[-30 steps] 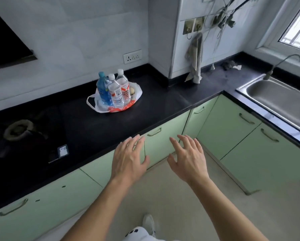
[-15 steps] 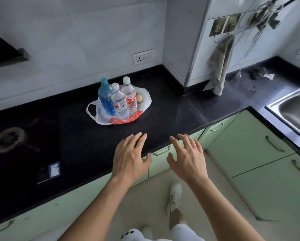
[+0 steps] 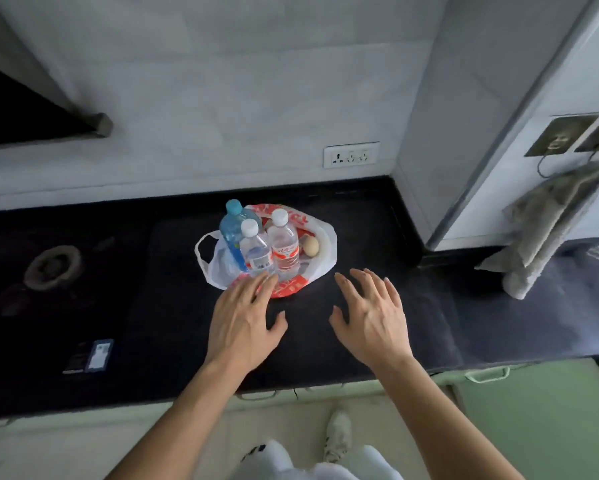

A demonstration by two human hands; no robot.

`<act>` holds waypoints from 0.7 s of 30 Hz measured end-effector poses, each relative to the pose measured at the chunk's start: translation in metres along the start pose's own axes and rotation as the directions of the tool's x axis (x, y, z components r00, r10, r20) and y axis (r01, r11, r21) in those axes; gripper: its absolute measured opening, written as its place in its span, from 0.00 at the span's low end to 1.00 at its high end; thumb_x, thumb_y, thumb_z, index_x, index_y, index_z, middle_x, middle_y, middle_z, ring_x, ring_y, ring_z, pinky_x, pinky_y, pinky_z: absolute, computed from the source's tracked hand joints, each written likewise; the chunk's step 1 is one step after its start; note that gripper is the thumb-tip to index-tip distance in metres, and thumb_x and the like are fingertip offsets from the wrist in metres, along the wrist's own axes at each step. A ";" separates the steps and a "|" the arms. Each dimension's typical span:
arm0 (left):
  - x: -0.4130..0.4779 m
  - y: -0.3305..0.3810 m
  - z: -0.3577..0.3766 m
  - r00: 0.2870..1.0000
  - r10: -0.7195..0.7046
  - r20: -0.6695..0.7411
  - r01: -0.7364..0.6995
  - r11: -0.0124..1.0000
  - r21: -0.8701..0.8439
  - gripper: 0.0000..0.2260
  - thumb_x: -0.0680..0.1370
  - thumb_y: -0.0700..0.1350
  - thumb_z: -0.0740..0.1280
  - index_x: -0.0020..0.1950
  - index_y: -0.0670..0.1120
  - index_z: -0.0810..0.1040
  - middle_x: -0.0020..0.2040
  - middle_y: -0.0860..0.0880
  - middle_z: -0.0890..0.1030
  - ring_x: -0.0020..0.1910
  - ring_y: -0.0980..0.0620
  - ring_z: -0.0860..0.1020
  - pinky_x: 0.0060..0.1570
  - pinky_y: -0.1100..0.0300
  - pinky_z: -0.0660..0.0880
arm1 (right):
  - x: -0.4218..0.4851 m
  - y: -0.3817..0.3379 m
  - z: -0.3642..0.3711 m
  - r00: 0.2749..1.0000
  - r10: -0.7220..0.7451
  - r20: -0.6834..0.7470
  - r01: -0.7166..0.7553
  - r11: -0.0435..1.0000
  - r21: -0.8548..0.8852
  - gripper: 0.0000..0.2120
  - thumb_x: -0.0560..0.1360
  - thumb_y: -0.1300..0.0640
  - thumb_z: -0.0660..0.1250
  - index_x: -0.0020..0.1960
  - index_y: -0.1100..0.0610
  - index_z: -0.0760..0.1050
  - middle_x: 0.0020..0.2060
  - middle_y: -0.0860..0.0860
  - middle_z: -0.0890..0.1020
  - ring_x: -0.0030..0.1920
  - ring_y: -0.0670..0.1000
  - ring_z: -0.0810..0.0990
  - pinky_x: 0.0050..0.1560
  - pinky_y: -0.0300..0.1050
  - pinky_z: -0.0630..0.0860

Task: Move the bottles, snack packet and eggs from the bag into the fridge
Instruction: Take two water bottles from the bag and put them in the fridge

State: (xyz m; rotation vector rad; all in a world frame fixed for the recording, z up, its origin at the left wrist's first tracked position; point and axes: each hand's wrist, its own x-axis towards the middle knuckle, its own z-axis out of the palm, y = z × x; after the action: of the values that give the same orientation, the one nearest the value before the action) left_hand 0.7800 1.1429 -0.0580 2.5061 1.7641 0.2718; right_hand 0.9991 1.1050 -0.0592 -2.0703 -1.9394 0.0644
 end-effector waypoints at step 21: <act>0.014 -0.003 0.005 0.910 -0.406 -0.081 0.388 0.904 -0.181 0.29 0.76 0.55 0.69 0.75 0.51 0.66 0.71 0.51 0.74 0.69 0.50 0.72 0.65 0.53 0.72 | 0.088 0.012 0.028 0.971 -0.206 0.119 0.172 0.954 0.247 0.28 0.73 0.49 0.73 0.71 0.53 0.72 0.66 0.56 0.79 0.66 0.61 0.77 0.68 0.62 0.73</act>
State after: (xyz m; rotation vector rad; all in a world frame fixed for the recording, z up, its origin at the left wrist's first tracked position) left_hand 0.7827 1.1577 -0.0616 1.9966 2.1477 0.5172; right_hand 1.0121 1.1965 -0.0736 -1.7627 -2.0915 0.3917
